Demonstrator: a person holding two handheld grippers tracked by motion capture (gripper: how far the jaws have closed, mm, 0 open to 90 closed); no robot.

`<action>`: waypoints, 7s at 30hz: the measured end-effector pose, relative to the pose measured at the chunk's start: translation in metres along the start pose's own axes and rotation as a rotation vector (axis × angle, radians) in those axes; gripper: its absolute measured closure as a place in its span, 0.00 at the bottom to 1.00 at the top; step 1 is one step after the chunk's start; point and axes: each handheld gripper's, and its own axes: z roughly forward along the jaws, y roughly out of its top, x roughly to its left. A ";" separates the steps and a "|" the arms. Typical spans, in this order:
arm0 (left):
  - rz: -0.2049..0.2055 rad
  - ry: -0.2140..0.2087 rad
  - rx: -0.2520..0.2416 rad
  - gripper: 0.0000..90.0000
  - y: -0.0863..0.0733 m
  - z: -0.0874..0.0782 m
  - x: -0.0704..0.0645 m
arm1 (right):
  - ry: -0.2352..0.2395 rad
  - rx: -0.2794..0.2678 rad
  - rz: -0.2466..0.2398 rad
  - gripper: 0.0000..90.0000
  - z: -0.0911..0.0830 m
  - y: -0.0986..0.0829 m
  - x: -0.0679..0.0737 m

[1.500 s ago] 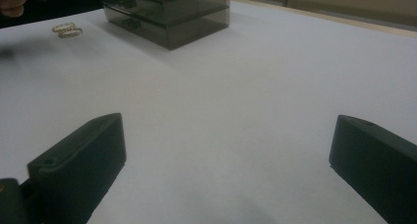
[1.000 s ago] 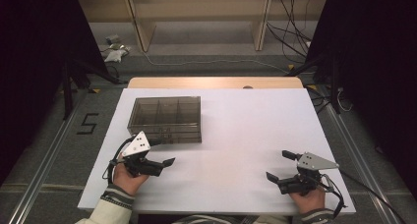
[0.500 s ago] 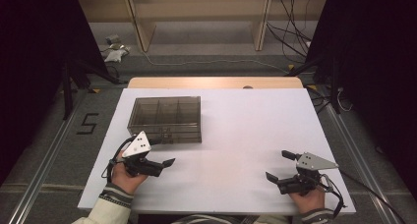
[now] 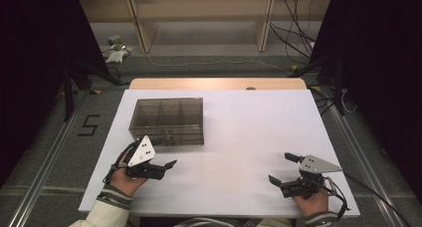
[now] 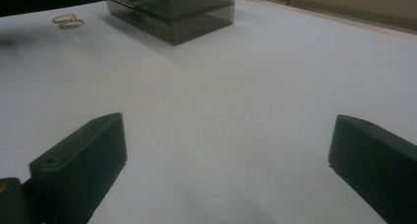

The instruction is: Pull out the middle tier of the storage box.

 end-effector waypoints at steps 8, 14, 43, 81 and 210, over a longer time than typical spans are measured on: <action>0.124 0.110 0.045 0.25 0.005 -0.002 -0.008 | -0.001 0.003 -0.008 0.02 0.000 0.000 0.001; 0.141 0.141 0.069 0.26 0.005 -0.001 -0.010 | -0.001 0.006 -0.010 0.02 0.000 0.000 0.001; 0.431 0.367 0.169 0.35 -0.010 0.020 -0.036 | -0.007 0.019 -0.031 0.06 0.001 0.000 0.004; 0.750 0.644 0.319 0.55 -0.025 0.051 -0.054 | -0.006 0.044 -0.045 0.07 0.004 0.000 0.006; 0.834 0.649 0.440 0.69 -0.029 0.051 -0.053 | -0.022 0.074 -0.081 0.07 0.008 0.001 0.010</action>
